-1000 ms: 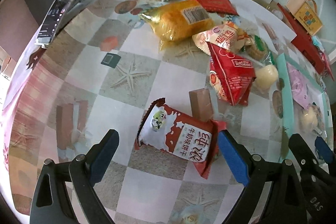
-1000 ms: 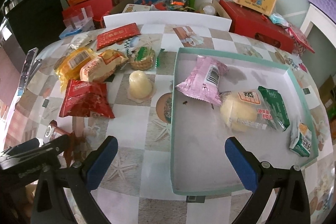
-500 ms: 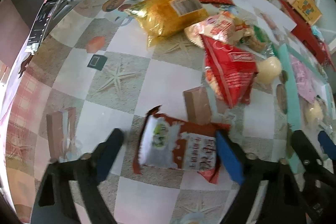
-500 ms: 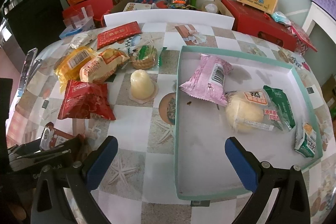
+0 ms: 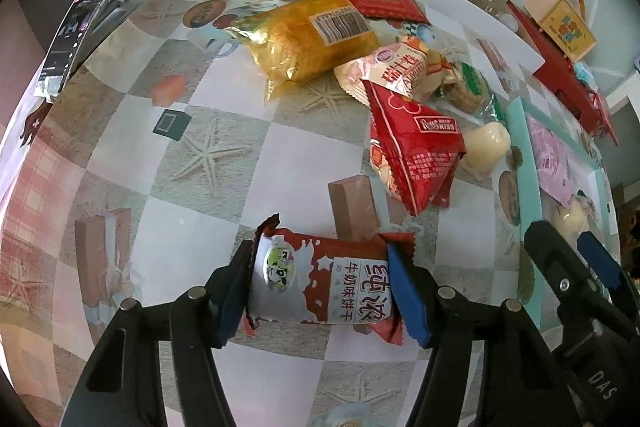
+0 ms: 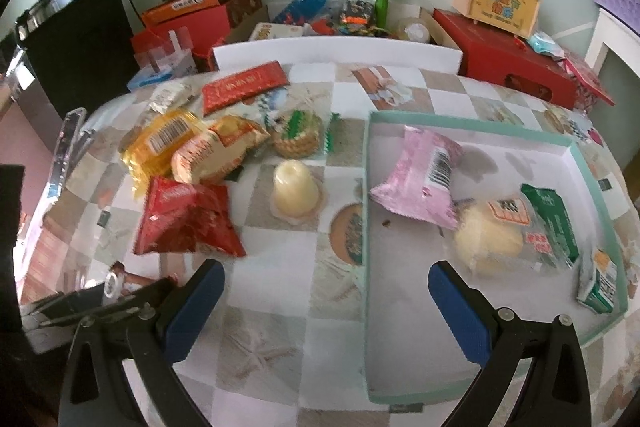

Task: Organize snacks
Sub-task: 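Grasp the red Rusi Kiss pack with the right gripper while the left holds the biscuit roll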

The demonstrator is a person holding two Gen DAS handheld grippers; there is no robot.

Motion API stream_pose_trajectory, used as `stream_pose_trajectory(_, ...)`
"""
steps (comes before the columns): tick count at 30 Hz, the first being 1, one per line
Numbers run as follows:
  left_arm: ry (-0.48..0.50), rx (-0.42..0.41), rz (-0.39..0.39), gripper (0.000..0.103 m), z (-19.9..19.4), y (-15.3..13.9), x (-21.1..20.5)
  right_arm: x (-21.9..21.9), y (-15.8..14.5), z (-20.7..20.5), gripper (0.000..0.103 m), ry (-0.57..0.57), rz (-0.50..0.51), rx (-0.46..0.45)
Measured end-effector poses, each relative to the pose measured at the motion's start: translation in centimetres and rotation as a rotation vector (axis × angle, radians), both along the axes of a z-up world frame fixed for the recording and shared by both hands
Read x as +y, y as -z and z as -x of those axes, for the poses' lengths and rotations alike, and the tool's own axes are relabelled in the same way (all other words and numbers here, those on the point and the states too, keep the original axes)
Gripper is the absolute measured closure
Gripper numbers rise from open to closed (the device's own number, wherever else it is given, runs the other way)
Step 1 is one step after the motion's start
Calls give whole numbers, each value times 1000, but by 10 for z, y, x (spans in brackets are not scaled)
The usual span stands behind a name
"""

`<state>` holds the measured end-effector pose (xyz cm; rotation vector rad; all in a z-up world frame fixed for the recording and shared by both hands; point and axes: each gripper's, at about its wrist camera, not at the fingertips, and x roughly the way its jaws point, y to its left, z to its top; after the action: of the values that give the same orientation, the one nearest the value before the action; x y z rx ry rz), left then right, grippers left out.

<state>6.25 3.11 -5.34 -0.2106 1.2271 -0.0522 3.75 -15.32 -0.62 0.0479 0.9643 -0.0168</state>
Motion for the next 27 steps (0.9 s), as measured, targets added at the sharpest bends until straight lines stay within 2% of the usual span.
stream_pose_trajectory(9, -88, 4, 11, 37, -1, -2, 27, 23, 4, -16, 4, -84, -123, -37)
stream_pose_trajectory(14, -160, -1, 11, 37, -4, -4, 53, 34, 13, -23, 6, -107, -121, -9)
stream_pose_trajectory(20, -235, -8, 10, 37, -5, -6, 79, 44, 26, -35, 9, -122, -163, 30)
stream_pose_trajectory(27, -256, -2, 18, 37, -11, -2, 83, 64, 41, -49, 12, -158, -180, 69)
